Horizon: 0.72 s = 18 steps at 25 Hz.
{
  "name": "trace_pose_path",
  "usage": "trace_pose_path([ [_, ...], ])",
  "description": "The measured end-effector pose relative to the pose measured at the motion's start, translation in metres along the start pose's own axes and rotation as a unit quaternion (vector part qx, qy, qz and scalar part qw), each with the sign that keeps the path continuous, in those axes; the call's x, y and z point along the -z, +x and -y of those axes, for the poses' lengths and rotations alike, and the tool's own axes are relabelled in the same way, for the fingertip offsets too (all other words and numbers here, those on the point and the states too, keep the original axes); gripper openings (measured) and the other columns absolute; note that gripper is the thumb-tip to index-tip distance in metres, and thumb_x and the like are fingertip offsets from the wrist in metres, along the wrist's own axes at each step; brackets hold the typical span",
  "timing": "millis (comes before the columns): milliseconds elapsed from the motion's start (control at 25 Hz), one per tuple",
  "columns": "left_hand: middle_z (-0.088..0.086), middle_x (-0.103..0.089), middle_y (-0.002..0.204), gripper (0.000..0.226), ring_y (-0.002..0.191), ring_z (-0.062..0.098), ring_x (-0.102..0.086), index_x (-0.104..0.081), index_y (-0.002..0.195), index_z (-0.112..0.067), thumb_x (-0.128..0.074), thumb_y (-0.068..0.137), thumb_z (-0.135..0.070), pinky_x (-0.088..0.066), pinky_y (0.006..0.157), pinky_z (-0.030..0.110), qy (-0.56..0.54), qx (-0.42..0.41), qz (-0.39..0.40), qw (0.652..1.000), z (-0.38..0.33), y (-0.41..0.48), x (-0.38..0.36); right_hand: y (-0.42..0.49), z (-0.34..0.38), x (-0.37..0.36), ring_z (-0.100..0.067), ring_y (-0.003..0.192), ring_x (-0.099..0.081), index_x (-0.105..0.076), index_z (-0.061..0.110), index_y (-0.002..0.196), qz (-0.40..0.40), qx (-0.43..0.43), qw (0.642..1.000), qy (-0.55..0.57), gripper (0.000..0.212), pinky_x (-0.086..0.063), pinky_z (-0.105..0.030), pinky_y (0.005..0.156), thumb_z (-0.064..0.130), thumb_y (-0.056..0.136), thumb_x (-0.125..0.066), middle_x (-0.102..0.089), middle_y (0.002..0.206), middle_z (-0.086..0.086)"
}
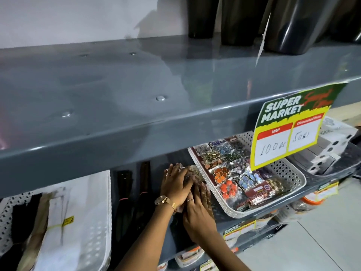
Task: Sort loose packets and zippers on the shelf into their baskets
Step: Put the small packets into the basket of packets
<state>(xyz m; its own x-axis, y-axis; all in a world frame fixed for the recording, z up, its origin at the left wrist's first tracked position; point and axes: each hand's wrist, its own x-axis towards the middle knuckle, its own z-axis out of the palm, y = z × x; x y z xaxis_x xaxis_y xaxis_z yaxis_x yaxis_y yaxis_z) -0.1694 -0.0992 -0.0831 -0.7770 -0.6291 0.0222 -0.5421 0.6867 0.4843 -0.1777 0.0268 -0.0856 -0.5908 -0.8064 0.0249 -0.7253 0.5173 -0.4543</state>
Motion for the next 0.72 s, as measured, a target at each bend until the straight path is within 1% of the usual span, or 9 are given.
trace_pose_path([
  [120,-0.002,-0.026,0.157,0.058,0.148,0.020,-0.010,-0.038,0.138,-0.037,-0.028,0.087,-0.062,-0.004,0.122,0.045,-0.051,0.007,0.015,0.999,-0.003,-0.004,0.009,0.001,0.000,0.013,-0.021,0.145,0.011,-0.005,0.012,0.148,0.013,0.018,1.000,0.021,0.064,0.005,-0.035,0.118,0.029,0.090,-0.026,0.001,0.159,-0.009],
  [240,-0.010,-0.019,0.157,0.070,0.147,0.012,-0.005,-0.025,0.144,-0.039,-0.024,0.080,-0.068,0.001,0.121,0.047,-0.259,0.045,-0.008,0.965,-0.010,-0.010,0.030,-0.002,-0.001,0.037,-0.026,0.142,-0.025,-0.019,0.013,0.146,0.012,0.008,0.996,0.088,0.066,-0.026,-0.040,0.116,0.044,0.092,-0.042,-0.019,0.156,-0.008],
  [320,-0.004,-0.027,0.155,0.063,0.145,0.016,-0.020,-0.028,0.145,-0.028,-0.036,0.088,-0.053,-0.012,0.122,0.045,-0.377,0.074,-0.054,0.922,-0.010,-0.016,0.047,-0.005,-0.004,0.054,-0.025,0.120,-0.053,-0.032,0.013,0.140,-0.027,0.002,0.994,0.102,0.054,-0.043,-0.038,0.104,0.031,0.092,-0.048,-0.043,0.142,-0.010],
  [360,0.004,-0.037,0.151,0.057,0.141,0.020,-0.033,-0.035,0.143,-0.020,-0.043,0.091,-0.043,-0.023,0.119,0.044,-0.383,0.087,-0.076,0.917,-0.006,-0.022,0.053,-0.003,-0.004,0.064,-0.025,0.106,-0.060,-0.041,0.011,0.133,-0.040,0.004,0.992,0.121,0.044,-0.051,-0.035,0.093,0.017,0.091,-0.049,-0.055,0.127,-0.011],
  [440,0.014,-0.052,0.139,0.044,0.129,0.027,-0.049,-0.048,0.133,-0.010,-0.049,0.092,-0.025,-0.037,0.111,0.040,-0.273,0.117,-0.073,0.952,0.003,-0.037,0.061,0.009,0.002,0.084,-0.020,0.076,-0.060,-0.055,0.008,0.115,-0.039,0.019,0.993,0.114,0.030,-0.052,-0.021,0.061,-0.001,0.088,-0.045,-0.064,0.091,-0.009],
  [480,0.015,-0.055,0.135,0.040,0.125,0.028,-0.052,-0.051,0.130,-0.009,-0.051,0.091,-0.020,-0.040,0.108,0.037,-0.190,0.126,-0.047,0.972,0.003,-0.047,0.061,0.020,0.007,0.092,-0.019,0.068,-0.059,-0.059,0.009,0.112,-0.042,0.038,0.994,0.090,0.030,-0.048,-0.018,0.054,-0.003,0.089,-0.043,-0.065,0.085,-0.009],
  [520,0.014,-0.057,0.132,0.040,0.123,0.028,-0.053,-0.051,0.128,-0.011,-0.054,0.089,-0.019,-0.042,0.105,0.036,-0.124,0.123,-0.022,0.984,0.000,-0.058,0.059,0.034,0.012,0.096,-0.020,0.069,-0.061,-0.062,0.009,0.110,-0.046,0.057,0.995,0.067,0.030,-0.050,-0.020,0.057,-0.001,0.090,-0.043,-0.068,0.089,-0.010],
  [600,0.010,-0.061,0.128,0.042,0.119,0.028,-0.057,-0.052,0.128,-0.017,-0.056,0.086,-0.020,-0.046,0.100,0.035,-0.076,0.092,0.021,0.993,-0.011,-0.074,0.052,0.064,0.020,0.096,-0.026,0.086,-0.067,-0.064,0.009,0.107,-0.034,0.057,0.998,0.013,0.026,-0.057,-0.032,0.076,0.001,0.090,-0.045,-0.070,0.102,-0.012],
  [720,0.011,-0.060,0.129,0.042,0.120,0.031,-0.055,-0.052,0.128,-0.022,-0.051,0.087,-0.013,-0.046,0.099,0.035,-0.030,0.092,0.030,0.995,-0.028,-0.082,0.041,0.087,0.025,0.078,-0.035,0.104,-0.062,-0.059,0.005,0.108,0.004,0.066,0.993,-0.094,0.020,-0.057,-0.042,0.083,0.005,0.090,-0.049,-0.067,0.108,-0.017],
])
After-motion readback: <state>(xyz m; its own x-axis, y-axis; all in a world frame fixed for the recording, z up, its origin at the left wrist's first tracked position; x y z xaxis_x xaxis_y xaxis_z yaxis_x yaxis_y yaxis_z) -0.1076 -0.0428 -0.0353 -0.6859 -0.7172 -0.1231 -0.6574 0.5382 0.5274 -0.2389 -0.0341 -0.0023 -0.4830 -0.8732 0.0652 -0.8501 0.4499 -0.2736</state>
